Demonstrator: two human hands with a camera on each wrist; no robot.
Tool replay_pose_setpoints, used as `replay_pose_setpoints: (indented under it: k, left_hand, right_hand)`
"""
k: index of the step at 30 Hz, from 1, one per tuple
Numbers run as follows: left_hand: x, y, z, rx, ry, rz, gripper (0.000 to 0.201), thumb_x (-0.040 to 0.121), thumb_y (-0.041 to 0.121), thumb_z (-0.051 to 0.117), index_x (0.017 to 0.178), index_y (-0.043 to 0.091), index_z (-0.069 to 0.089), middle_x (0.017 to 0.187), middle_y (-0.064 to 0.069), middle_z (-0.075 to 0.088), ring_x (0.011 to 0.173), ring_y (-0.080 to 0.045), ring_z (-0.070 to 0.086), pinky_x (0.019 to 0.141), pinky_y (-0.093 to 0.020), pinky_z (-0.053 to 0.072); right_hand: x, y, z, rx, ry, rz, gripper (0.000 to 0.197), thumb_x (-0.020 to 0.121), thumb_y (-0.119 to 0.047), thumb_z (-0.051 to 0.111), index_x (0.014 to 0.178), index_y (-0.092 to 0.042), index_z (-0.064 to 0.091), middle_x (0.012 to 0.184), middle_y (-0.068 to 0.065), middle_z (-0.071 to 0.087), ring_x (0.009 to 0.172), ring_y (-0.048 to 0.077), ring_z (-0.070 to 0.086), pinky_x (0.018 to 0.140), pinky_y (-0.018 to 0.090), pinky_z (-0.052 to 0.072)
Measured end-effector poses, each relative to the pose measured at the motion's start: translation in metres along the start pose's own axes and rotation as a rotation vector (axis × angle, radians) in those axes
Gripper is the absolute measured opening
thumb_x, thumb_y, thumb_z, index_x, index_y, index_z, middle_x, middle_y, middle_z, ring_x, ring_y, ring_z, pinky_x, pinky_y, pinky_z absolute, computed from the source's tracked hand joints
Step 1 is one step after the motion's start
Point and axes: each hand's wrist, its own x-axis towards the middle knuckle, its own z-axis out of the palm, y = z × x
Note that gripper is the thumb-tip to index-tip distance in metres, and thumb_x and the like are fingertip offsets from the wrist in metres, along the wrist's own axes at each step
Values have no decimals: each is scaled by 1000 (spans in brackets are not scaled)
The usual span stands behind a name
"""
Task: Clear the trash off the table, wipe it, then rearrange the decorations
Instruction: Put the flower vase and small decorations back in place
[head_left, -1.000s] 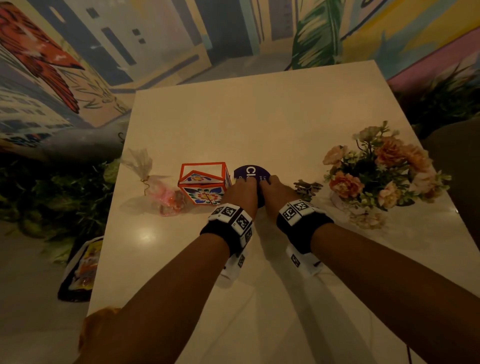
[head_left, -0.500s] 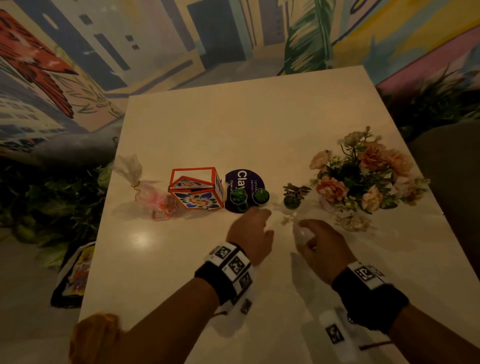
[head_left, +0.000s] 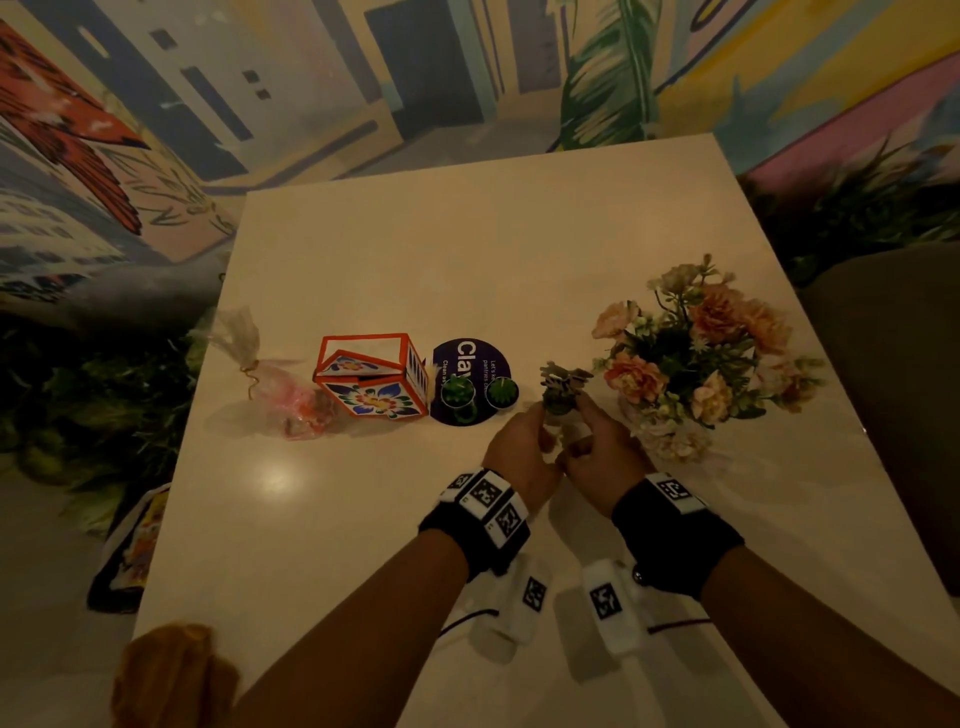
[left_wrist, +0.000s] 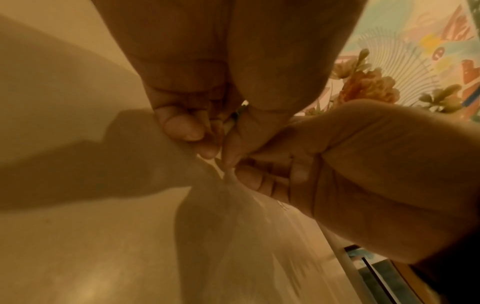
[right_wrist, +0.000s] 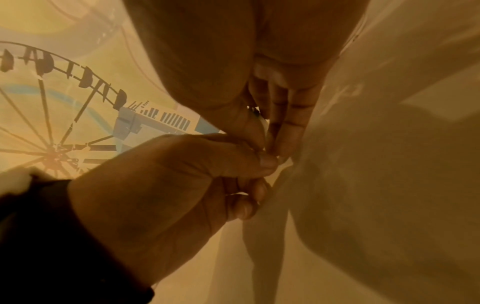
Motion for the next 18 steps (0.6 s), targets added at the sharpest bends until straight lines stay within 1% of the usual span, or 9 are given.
replay_pose_setpoints:
  k: [2,4,7,8,9,11,13,15,18]
  left_hand:
    - [1,1,0,-31,18,-16,52,78,16,66,126,25,48,92,4,57,78,-14,51,69,-25,40]
    - [2,2,0,-36,31,-19,50,77,15,65,124,26,50,90,4,58,76,-14,52,67,-24,39]
    - [5,2,0,-38,39,-34,48,76,18,67,120,26,51,88,4,60,75,-15,54,65,-24,40]
    - [6,1,0,-40,43,-38,47,76,19,68,119,27,52,88,4,60,74,-15,54,64,-24,39]
    - [6,1,-1,-42,42,-39,47,76,20,69,119,27,52,88,4,60,74,-14,54,64,-24,39]
    - [5,2,-1,-45,38,-36,49,75,20,70,120,26,51,88,4,61,74,-14,54,64,-24,40]
    - [4,2,-2,-46,46,-43,52,75,20,71,123,25,51,91,3,61,76,-14,54,66,-24,40]
    - [0,2,-4,-20,48,-81,60,76,19,70,131,20,47,98,1,61,84,-16,56,71,-24,43]
    - [-15,6,-6,71,64,-87,56,82,21,65,134,16,48,109,-3,62,102,-20,58,89,-28,45]
  right_hand:
    - [4,-2,2,49,11,-44,77,84,-5,51,146,-36,19,143,5,44,119,30,53,97,47,47]
    - [9,-2,4,95,7,-57,77,83,-1,49,146,-34,21,145,5,41,122,33,51,98,49,46]
    - [9,-4,4,153,-3,-61,76,83,10,45,147,-25,24,143,7,43,120,33,52,90,35,48]
    - [9,-4,3,173,-13,-79,76,83,13,44,147,-23,25,142,7,43,119,33,52,88,33,47]
    - [7,-6,2,174,-23,-89,77,82,14,44,147,-23,25,143,7,43,119,34,52,89,34,48]
    - [7,-4,3,155,-7,-110,79,80,6,47,147,-28,22,146,6,39,121,36,50,98,48,46]
    - [11,5,3,97,-17,-108,84,76,-15,52,147,-38,14,148,-1,34,121,38,50,99,54,44]
    - [0,5,-5,44,-39,-26,84,80,-21,55,148,-40,8,135,-5,44,105,35,59,91,48,50]
    - [-28,14,-21,-77,-61,-17,72,87,-16,55,147,-34,21,123,3,59,92,22,62,85,35,52]
